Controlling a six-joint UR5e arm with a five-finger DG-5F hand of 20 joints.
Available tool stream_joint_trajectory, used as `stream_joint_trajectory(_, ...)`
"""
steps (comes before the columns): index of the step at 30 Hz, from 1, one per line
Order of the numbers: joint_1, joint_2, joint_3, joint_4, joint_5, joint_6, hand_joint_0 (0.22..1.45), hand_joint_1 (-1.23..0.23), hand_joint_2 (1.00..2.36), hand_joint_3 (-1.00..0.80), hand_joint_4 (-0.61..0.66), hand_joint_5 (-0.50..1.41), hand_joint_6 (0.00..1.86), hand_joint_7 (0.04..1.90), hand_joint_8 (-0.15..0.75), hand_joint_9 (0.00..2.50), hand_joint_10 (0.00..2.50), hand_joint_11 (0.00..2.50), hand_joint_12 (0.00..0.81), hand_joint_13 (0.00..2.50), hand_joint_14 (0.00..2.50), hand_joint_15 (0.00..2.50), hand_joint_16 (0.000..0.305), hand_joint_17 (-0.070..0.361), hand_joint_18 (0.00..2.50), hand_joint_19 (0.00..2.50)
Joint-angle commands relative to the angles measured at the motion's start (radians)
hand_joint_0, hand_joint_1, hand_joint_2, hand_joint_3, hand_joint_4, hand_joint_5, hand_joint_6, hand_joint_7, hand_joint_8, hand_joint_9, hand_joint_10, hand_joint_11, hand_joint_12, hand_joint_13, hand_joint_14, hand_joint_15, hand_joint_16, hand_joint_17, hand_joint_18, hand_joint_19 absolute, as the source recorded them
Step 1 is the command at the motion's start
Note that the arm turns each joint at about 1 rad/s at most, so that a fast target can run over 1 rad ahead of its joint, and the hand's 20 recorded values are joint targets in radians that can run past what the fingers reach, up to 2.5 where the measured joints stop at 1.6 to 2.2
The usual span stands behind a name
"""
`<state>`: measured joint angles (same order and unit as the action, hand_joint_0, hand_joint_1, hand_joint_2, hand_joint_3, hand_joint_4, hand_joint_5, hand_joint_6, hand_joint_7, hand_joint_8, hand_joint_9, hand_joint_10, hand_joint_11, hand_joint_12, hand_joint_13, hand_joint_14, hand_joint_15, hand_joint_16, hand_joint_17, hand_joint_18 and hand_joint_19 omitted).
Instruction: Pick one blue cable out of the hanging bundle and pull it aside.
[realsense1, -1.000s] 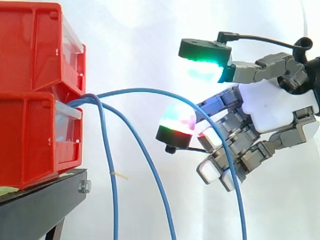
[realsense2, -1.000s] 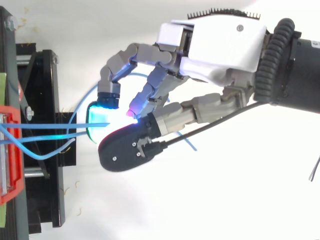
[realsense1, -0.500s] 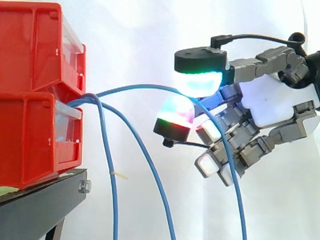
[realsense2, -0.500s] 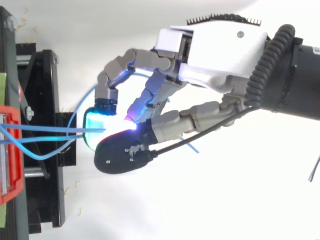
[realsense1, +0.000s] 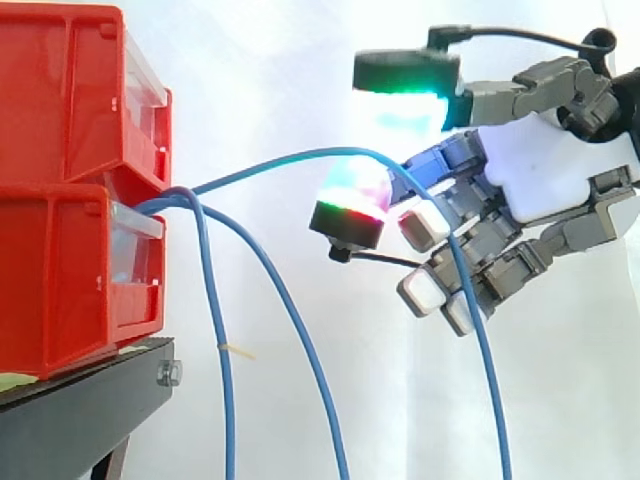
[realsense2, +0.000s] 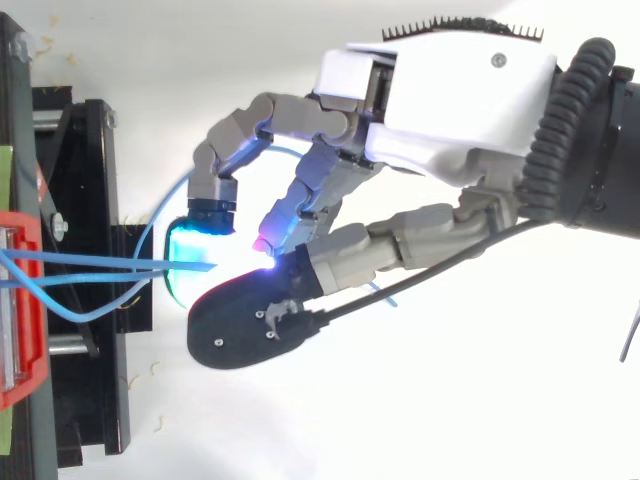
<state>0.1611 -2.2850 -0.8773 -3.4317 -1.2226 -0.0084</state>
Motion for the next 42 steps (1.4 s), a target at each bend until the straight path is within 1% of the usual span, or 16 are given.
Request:
stream_joint_trajectory(1,0.001,0.001,0.006,-0.015,0.0,0.001,0.45,-0.61,1.0,-0.5,0.06,-0.09,0.91,0.92,0.284,1.11,0.02,0.6,0.449,0.88,0.02,0.55,0.066,0.149,0.68,0.67)
stream_joint_trajectory(5,0.001,-0.001,0.006,-0.012,0.0,-0.001,0.47,-0.56,1.0,-0.5,0.05,-0.09,0.9,0.92,0.274,1.1,0.03,0.6,0.44,0.87,0.02,0.56,0.064,0.144,0.66,0.68)
stream_joint_trajectory(6,0.001,-0.001,0.008,-0.012,0.0,-0.001,0.51,-0.58,1.0,-0.45,0.05,-0.09,0.9,0.94,0.267,1.11,0.02,0.61,0.428,0.85,0.02,0.56,0.061,0.136,0.64,0.7)
stream_joint_trajectory(7,0.001,0.001,0.006,-0.015,0.0,0.001,0.56,-0.64,1.01,-0.32,0.05,-0.08,0.9,0.96,0.271,1.13,0.02,0.61,0.432,0.87,0.02,0.55,0.061,0.138,0.66,0.69)
stream_joint_trajectory(11,0.001,-0.001,0.008,-0.015,0.0,0.002,0.56,-0.68,1.01,-0.23,0.04,-0.07,0.9,0.96,0.289,1.17,0.02,0.59,0.457,0.91,0.02,0.54,0.067,0.15,0.72,0.66)
stream_joint_trajectory(12,0.001,-0.001,0.008,-0.015,0.0,0.002,0.56,-0.73,1.01,-0.12,0.05,-0.07,0.9,0.98,0.315,1.19,0.02,0.59,0.479,0.94,0.02,0.54,0.072,0.163,0.78,0.63)
stream_joint_trajectory(15,0.001,0.001,0.008,-0.017,0.0,0.002,0.56,-0.77,1.0,-0.05,0.04,-0.07,0.9,0.98,0.309,1.19,0.02,0.59,0.476,0.94,0.02,0.53,0.072,0.163,0.79,0.63)
stream_joint_trajectory(20,0.001,-0.001,0.006,-0.017,0.0,0.004,0.58,-0.82,1.01,0.0,-0.02,-0.06,0.91,0.96,0.295,1.2,0.02,0.59,0.459,0.95,0.02,0.54,0.07,0.156,0.8,0.62)
stream_joint_trajectory(25,0.001,-0.001,0.006,-0.015,0.0,0.004,0.59,-0.85,1.01,0.07,-0.09,-0.04,0.89,1.05,0.272,1.23,0.02,0.57,0.455,0.95,0.02,0.53,0.069,0.155,0.81,0.6)
stream_joint_trajectory(29,0.001,-0.001,0.005,-0.015,-0.002,0.004,0.59,-0.87,1.0,0.1,-0.12,-0.03,0.88,1.06,0.267,1.22,0.02,0.51,0.46,0.92,0.02,0.51,0.069,0.156,0.78,0.58)
stream_joint_trajectory(31,0.001,-0.001,-0.003,-0.012,-0.006,0.004,0.59,-0.87,1.0,0.11,-0.12,-0.03,0.88,1.05,0.27,1.17,0.02,0.45,0.465,0.86,0.02,0.48,0.069,0.156,0.72,0.55)
stream_joint_trajectory(34,0.001,-0.001,-0.048,-0.011,-0.012,0.004,0.59,-0.87,1.0,0.11,-0.11,-0.03,0.88,1.05,0.265,1.12,0.02,0.4,0.463,0.75,0.02,0.44,0.07,0.157,0.61,0.52)
stream_joint_trajectory(35,0.003,-0.001,-0.06,-0.006,-0.014,0.004,0.58,-0.86,1.03,0.09,-0.11,-0.03,0.88,1.05,0.266,1.1,0.02,0.39,0.469,0.71,0.02,0.41,0.07,0.158,0.58,0.51)
stream_joint_trajectory(39,0.005,-0.001,-0.084,0.049,-0.015,0.005,0.56,-0.84,1.11,0.07,-0.11,-0.03,0.88,1.05,0.27,1.05,0.02,0.36,0.48,0.67,0.02,0.4,0.072,0.162,0.52,0.49)
stream_joint_trajectory(40,0.005,-0.001,-0.101,0.101,-0.015,0.005,0.55,-0.84,1.11,0.07,-0.11,-0.03,0.87,1.05,0.274,1.05,0.01,0.36,0.48,0.66,0.02,0.4,0.072,0.162,0.51,0.49)
stream_joint_trajectory(42,0.005,-0.001,-0.109,0.131,-0.015,0.005,0.55,-0.84,1.14,0.06,-0.11,-0.02,0.87,1.05,0.27,0.96,0.01,0.32,0.483,0.62,0.02,0.41,0.073,0.165,0.46,0.47)
